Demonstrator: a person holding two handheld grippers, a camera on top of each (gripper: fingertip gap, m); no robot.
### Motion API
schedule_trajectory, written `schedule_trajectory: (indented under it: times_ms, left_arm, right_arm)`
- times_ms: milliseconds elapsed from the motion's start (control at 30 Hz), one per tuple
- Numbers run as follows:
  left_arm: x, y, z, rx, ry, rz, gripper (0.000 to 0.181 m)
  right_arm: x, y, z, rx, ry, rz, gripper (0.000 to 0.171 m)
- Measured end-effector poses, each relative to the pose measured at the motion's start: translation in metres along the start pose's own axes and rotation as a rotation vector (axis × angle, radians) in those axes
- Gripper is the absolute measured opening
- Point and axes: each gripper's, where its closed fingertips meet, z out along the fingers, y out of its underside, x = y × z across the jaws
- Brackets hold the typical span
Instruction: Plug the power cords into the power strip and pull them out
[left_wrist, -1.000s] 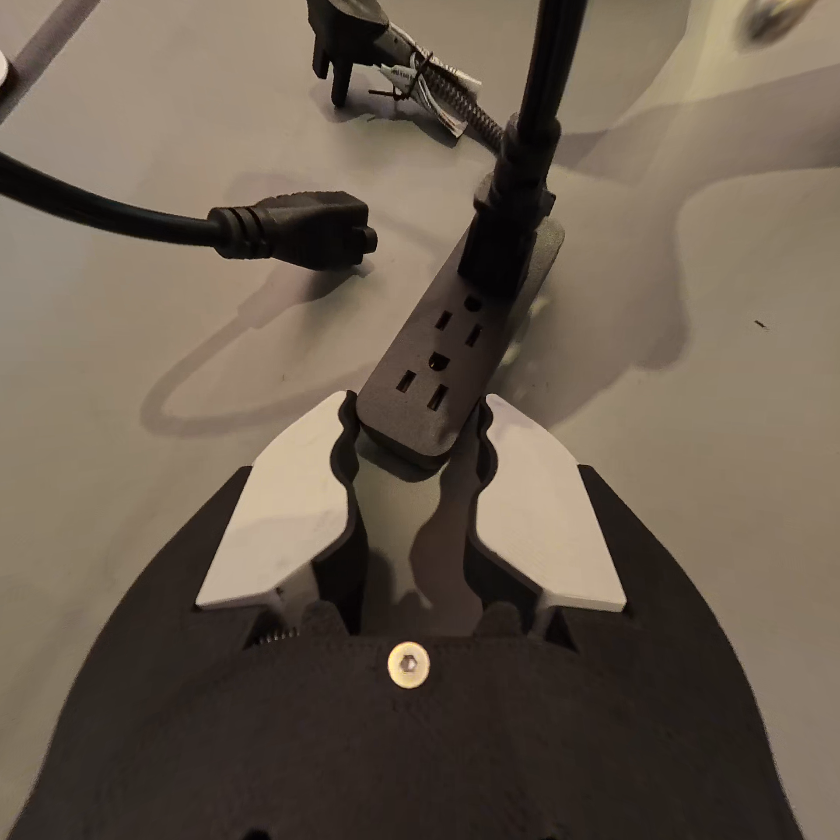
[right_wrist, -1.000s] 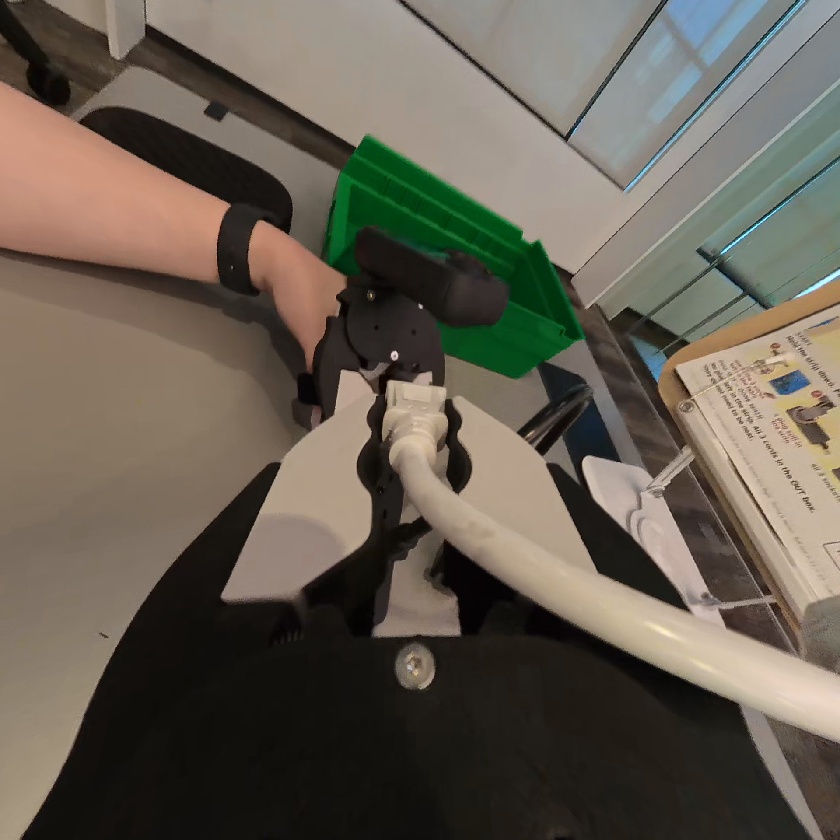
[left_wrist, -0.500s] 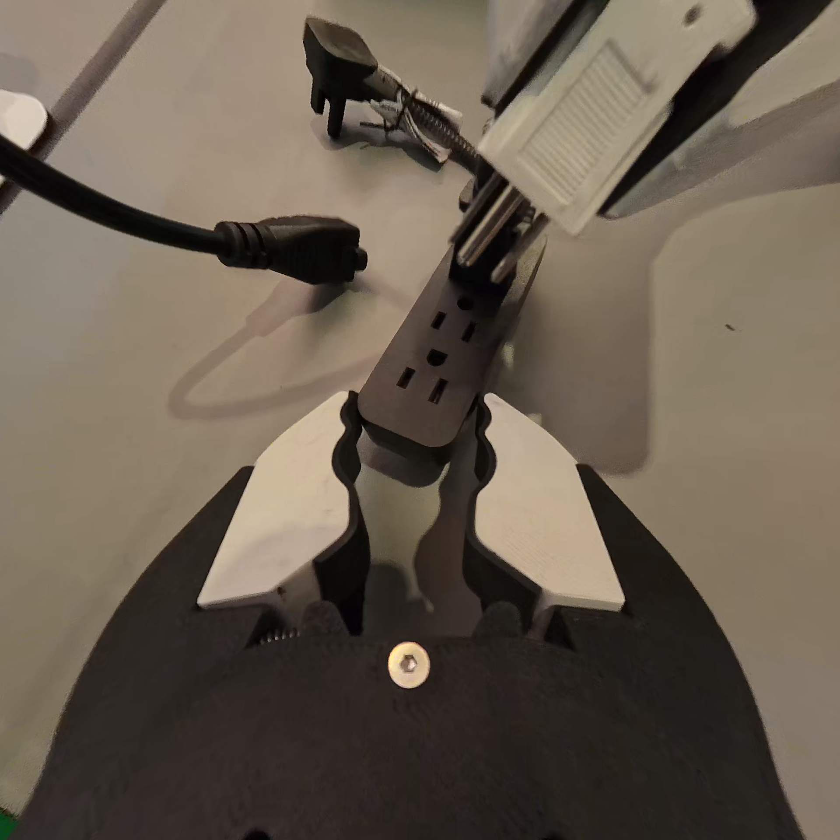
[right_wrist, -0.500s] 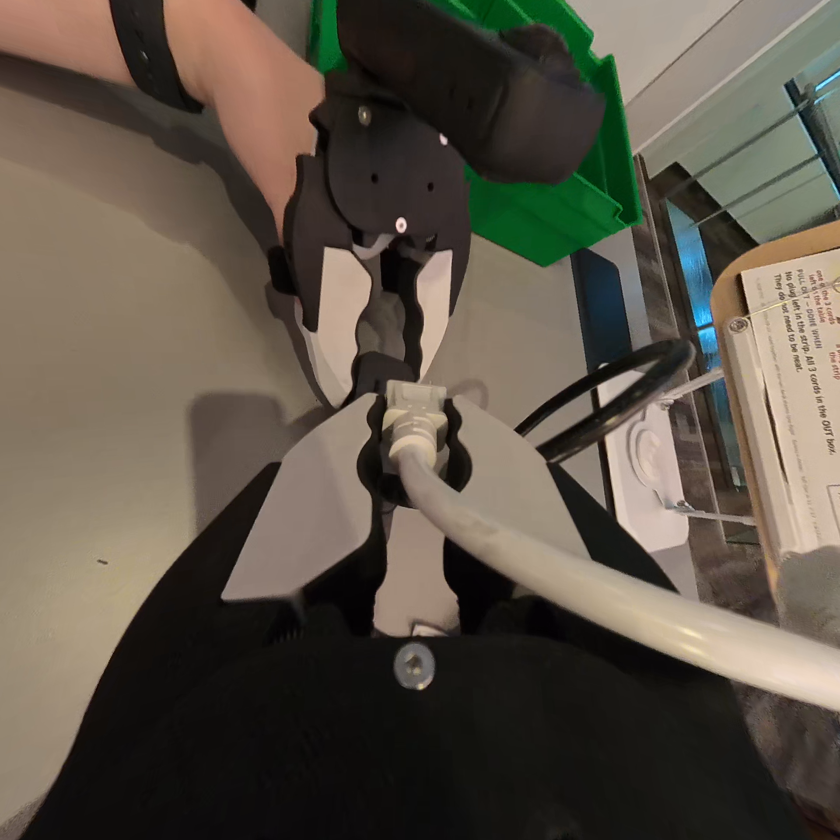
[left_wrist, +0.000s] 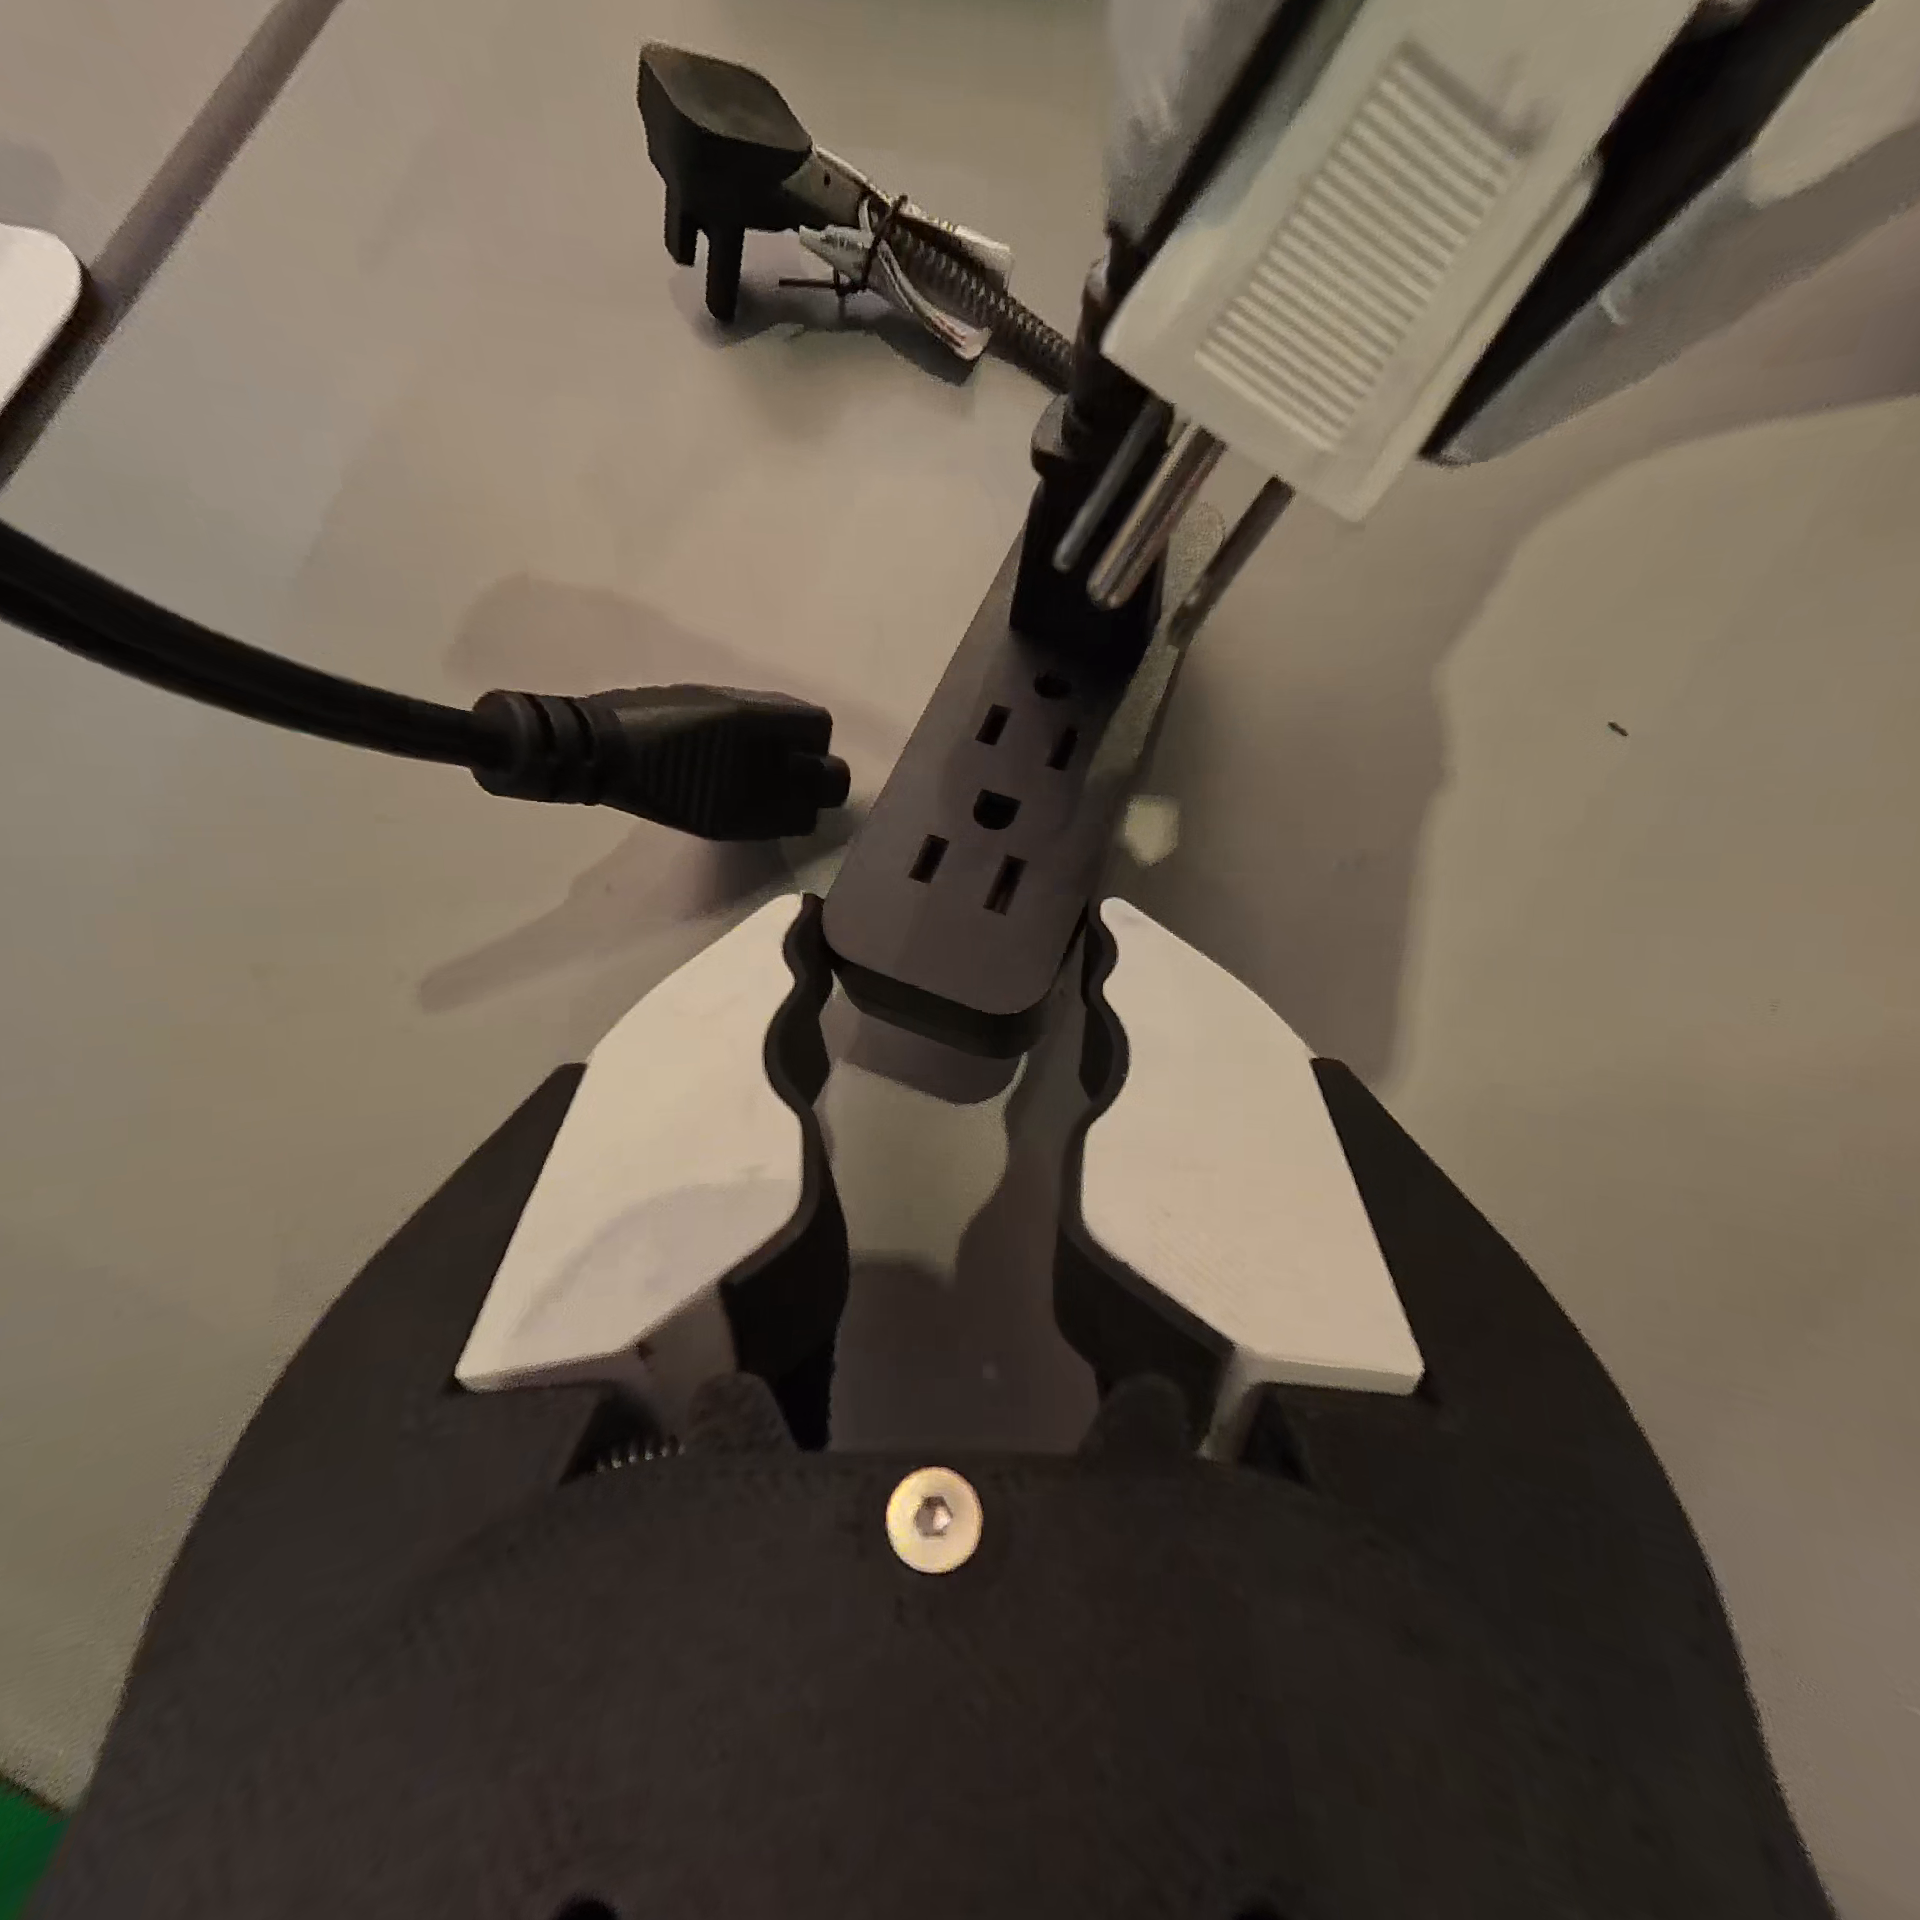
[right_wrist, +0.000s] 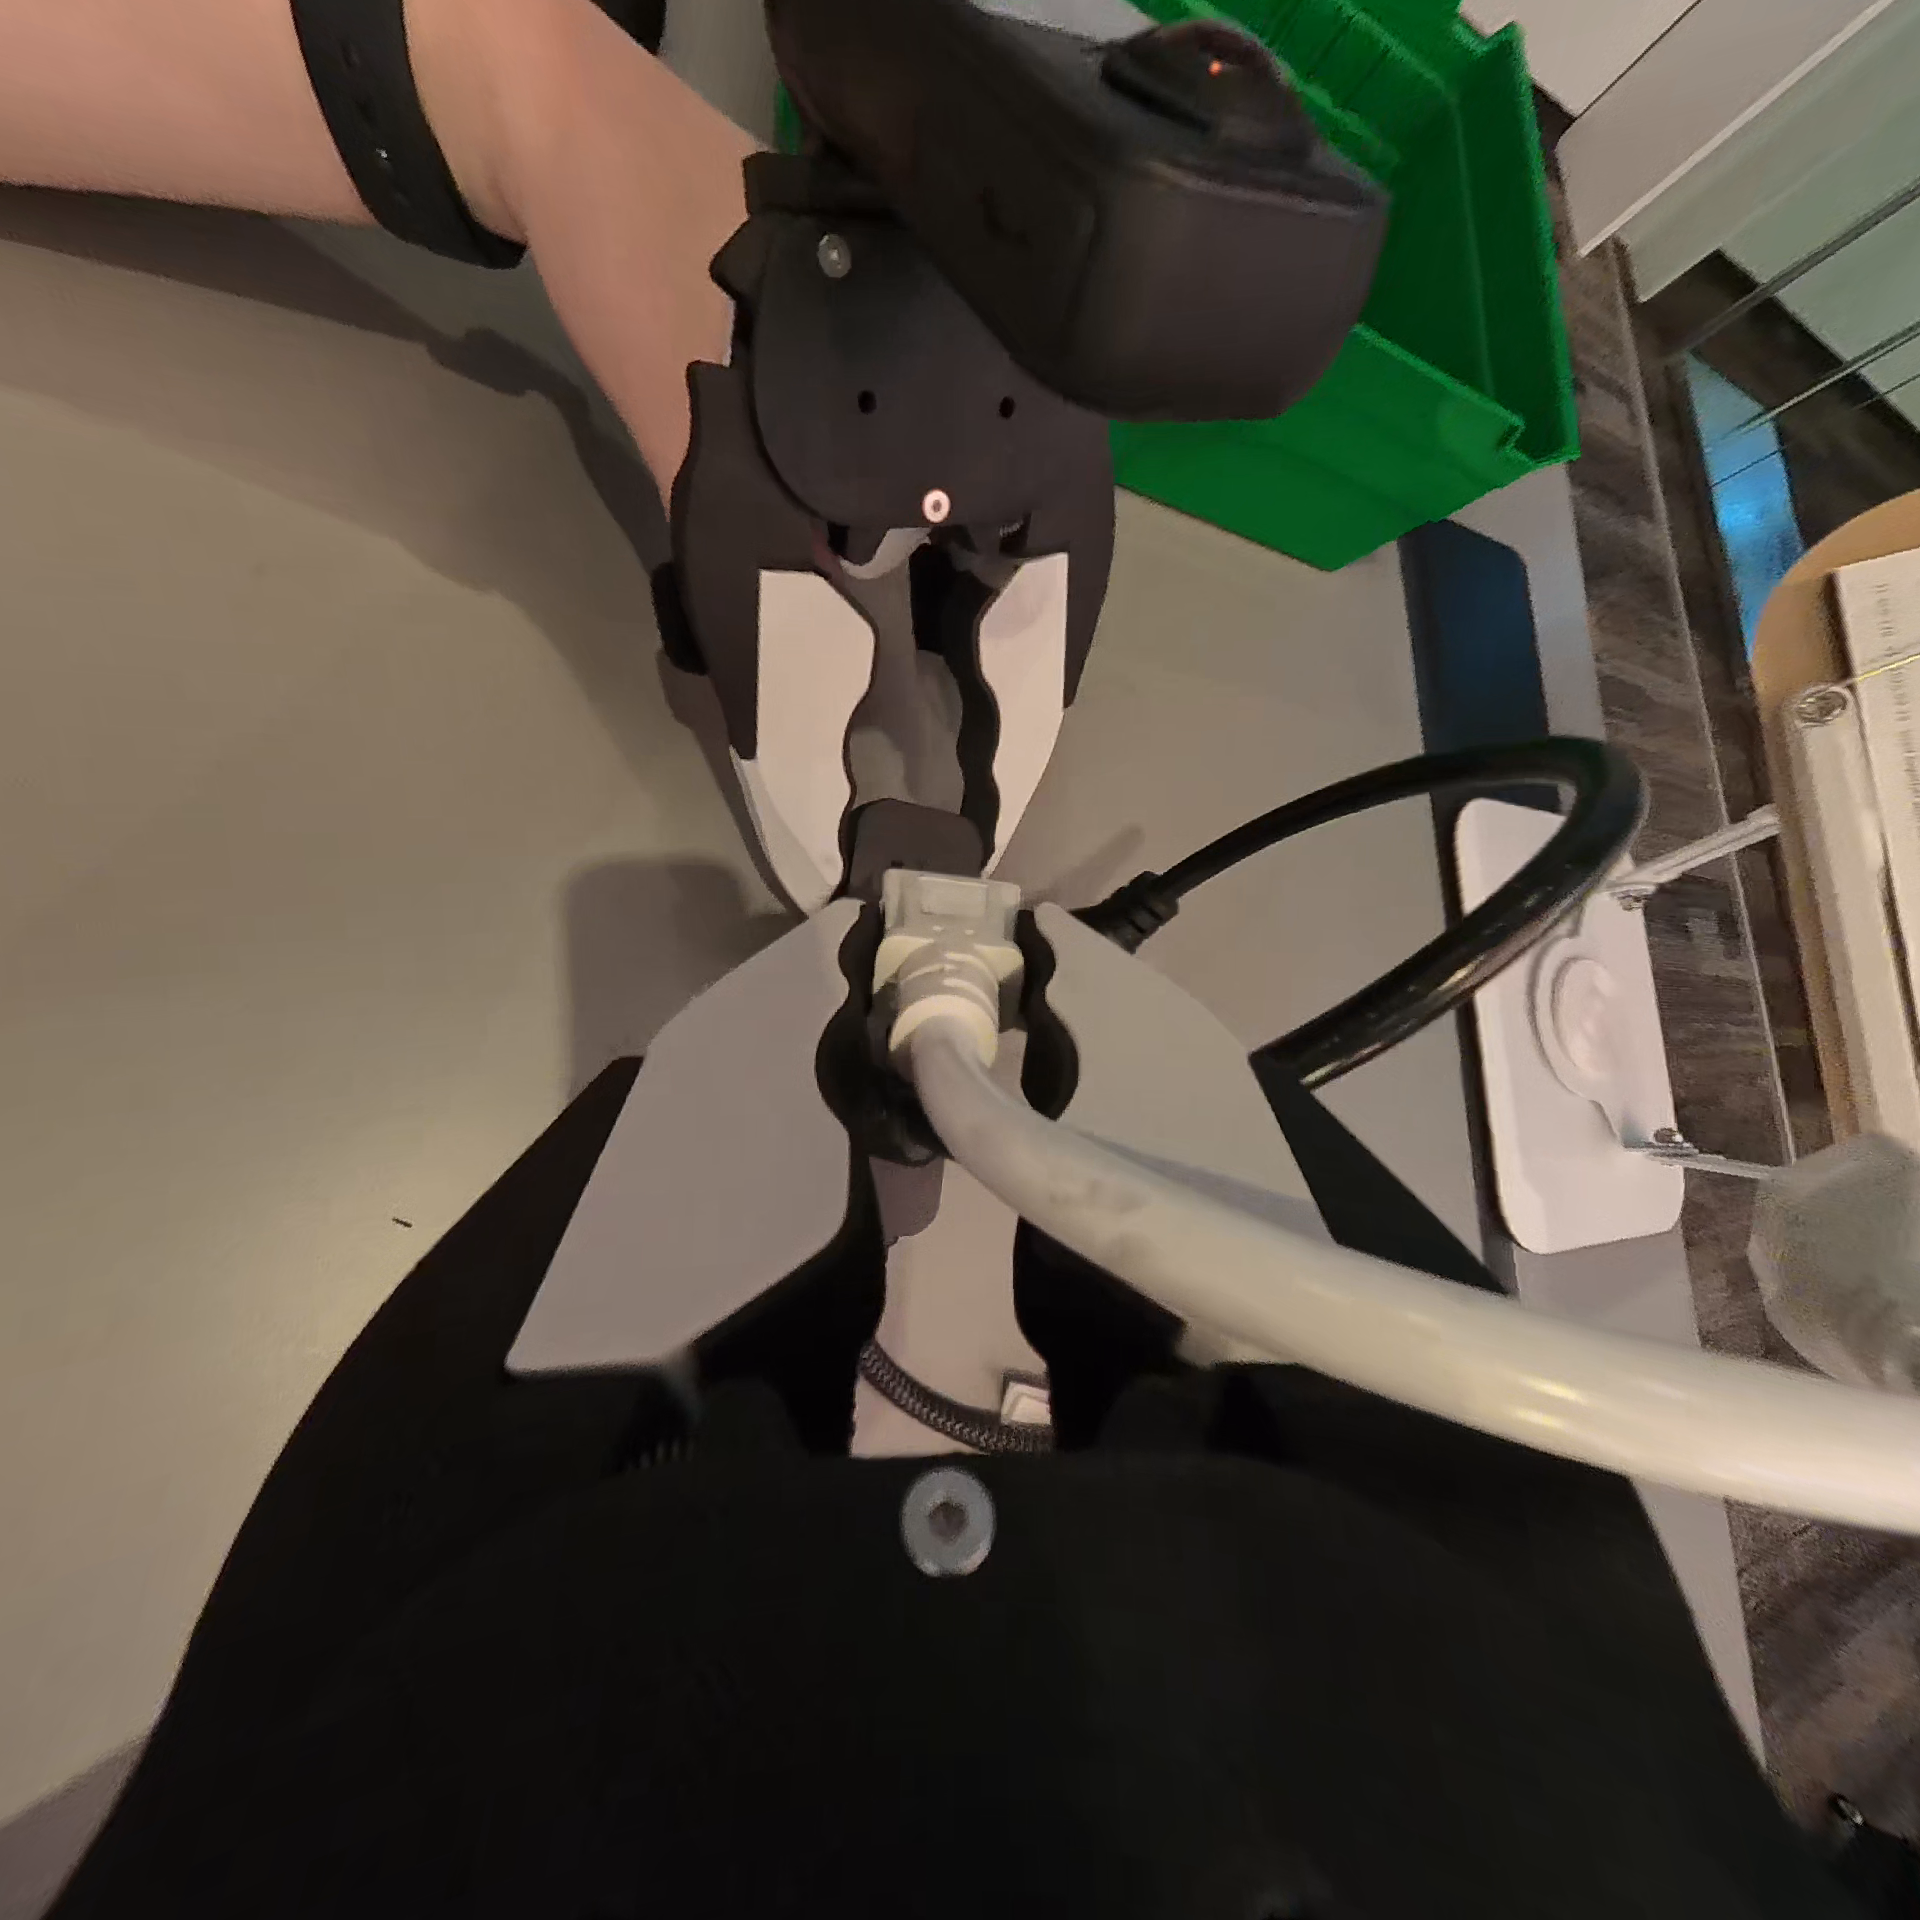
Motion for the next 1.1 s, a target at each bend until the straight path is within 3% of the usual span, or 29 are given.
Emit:
schedule_trajectory:
  times_ms: [133, 267, 367, 467, 733, 1033, 1100]
  left_arm:
    - [0.0, 0.017, 0.007, -0.039, 0.032, -0.022, 0.044]
    - [0.006, 0.014, 0.007, -0.006, 0.092, -0.064, 0.049]
    - [0.003, 0.01, -0.001, 0.013, 0.086, -0.096, 0.061]
    - [-0.002, 0.006, -0.011, 0.033, 0.05, -0.104, 0.06]
    - [-0.001, 0.017, -0.004, -0.04, 0.036, -0.1, 0.058]
    - [0.0, 0.01, 0.015, -0.029, 0.022, -0.077, 0.061]
    - [0.004, 0.008, 0.017, -0.025, 0.045, -0.079, 0.05]
  right_arm:
    - [-0.008, -0.015, -0.006, 0.097, -0.056, 0.022, 0.026]
    - [-0.007, -0.029, -0.035, 0.236, -0.118, 0.057, 0.026]
    - [0.007, -0.024, -0.057, 0.28, -0.131, 0.071, 0.026]
    - [0.026, -0.005, -0.064, 0.272, -0.173, 0.117, 0.026]
    - [0.032, 0.022, -0.021, 0.269, -0.483, 0.104, 0.026]
    - [0.023, 0.044, 0.028, 0.174, -0.676, 0.231, 0.026]
    - [0.015, 0.048, 0.033, 0.121, -0.698, 0.262, 0.026]
